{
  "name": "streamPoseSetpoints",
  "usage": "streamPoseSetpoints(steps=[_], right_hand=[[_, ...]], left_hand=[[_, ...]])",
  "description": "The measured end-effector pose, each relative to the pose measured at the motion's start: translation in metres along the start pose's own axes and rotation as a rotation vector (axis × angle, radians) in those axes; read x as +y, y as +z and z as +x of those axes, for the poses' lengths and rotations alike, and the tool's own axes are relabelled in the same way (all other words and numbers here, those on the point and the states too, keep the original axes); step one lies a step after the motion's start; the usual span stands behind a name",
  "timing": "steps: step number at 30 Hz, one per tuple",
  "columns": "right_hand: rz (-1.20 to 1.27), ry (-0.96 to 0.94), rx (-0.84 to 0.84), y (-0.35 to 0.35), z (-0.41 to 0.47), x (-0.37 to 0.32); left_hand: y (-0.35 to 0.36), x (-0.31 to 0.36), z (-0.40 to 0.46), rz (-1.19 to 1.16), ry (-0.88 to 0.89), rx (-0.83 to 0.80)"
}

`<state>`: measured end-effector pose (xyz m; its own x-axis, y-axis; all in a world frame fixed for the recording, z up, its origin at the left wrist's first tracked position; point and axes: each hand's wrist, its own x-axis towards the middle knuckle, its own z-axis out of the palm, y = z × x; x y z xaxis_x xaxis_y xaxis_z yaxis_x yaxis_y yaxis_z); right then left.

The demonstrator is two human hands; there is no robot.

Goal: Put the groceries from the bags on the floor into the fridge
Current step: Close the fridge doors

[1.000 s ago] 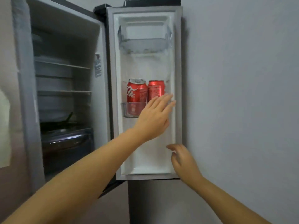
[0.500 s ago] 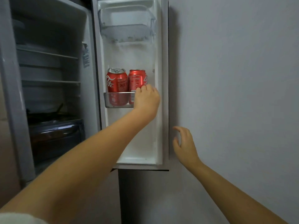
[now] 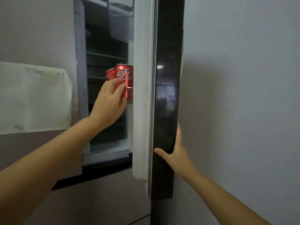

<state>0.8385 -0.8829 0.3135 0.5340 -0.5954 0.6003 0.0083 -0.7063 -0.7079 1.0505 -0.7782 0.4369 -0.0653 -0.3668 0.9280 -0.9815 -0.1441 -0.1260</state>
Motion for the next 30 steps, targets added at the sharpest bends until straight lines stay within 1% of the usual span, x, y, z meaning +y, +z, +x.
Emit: streamPoseSetpoints(steps=[1, 3, 5, 6, 7, 9, 11, 13, 15, 17, 19, 22, 23, 24, 25, 26, 27, 28, 29, 30], right_hand=[[0.032, -0.017, -0.001, 0.015, 0.001, -0.004], [0.097, -0.083, -0.027, 0.047, 0.004, -0.007], [0.114, -0.153, -0.042, 0.079, 0.009, -0.007], [0.101, -0.177, -0.032, 0.094, 0.013, -0.007], [0.071, -0.202, -0.016, 0.108, 0.017, -0.005], [-0.057, -0.279, 0.015, 0.133, 0.026, 0.003], [-0.254, -0.363, 0.045, 0.157, 0.035, 0.011], [-0.443, -0.401, 0.071, 0.182, 0.047, 0.014], [-0.552, -0.430, 0.083, 0.206, 0.062, 0.019], [-0.620, -0.489, 0.089, 0.224, 0.080, 0.030], [-0.681, -0.569, 0.088, 0.233, 0.102, 0.045], [-0.824, -0.671, 0.026, 0.235, 0.130, 0.069], [-0.875, -0.729, 0.056, 0.238, 0.139, 0.080], [-0.912, -0.752, 0.047, 0.239, 0.144, 0.085], [-0.926, -0.783, 0.080, 0.243, 0.148, 0.091], [-0.925, -0.775, 0.086, 0.244, 0.149, 0.093], [-0.919, -0.792, 0.133, 0.247, 0.151, 0.097], [-0.922, -0.756, 0.108, 0.247, 0.152, 0.094], [-0.933, -0.758, 0.114, 0.247, 0.153, 0.092], [-0.960, -0.732, 0.061, 0.244, 0.151, 0.086]], left_hand=[[-0.005, 0.000, -0.009, 0.054, 0.061, 0.011], [-0.011, 0.009, -0.025, 0.112, 0.291, -0.012], [-0.005, 0.018, -0.033, 0.211, 0.568, -0.141], [-0.001, 0.018, -0.035, 0.286, 0.656, -0.221], [0.002, 0.011, -0.036, 0.357, 0.695, -0.284], [0.003, -0.016, -0.039, 0.453, 0.697, -0.331], [-0.001, -0.049, -0.044, 0.513, 0.696, -0.346], [-0.004, -0.079, -0.046, 0.555, 0.688, -0.358], [-0.004, -0.106, -0.051, 0.603, 0.654, -0.383], [0.002, -0.133, -0.059, 0.646, 0.618, -0.410], [0.009, -0.158, -0.066, 0.686, 0.616, -0.398], [0.024, -0.187, -0.071, 0.728, 0.622, -0.358], [0.029, -0.193, -0.071, 0.736, 0.624, -0.340], [0.034, -0.199, -0.072, 0.747, 0.636, -0.305], [0.039, -0.203, -0.073, 0.760, 0.639, -0.273], [0.043, -0.206, -0.075, 0.747, 0.640, -0.239], [0.045, -0.207, -0.075, 0.738, 0.638, -0.239], [0.046, -0.207, -0.073, 0.728, 0.650, -0.234], [0.045, -0.205, -0.072, 0.722, 0.650, -0.235], [0.045, -0.205, -0.071, 0.722, 0.643, -0.236]])
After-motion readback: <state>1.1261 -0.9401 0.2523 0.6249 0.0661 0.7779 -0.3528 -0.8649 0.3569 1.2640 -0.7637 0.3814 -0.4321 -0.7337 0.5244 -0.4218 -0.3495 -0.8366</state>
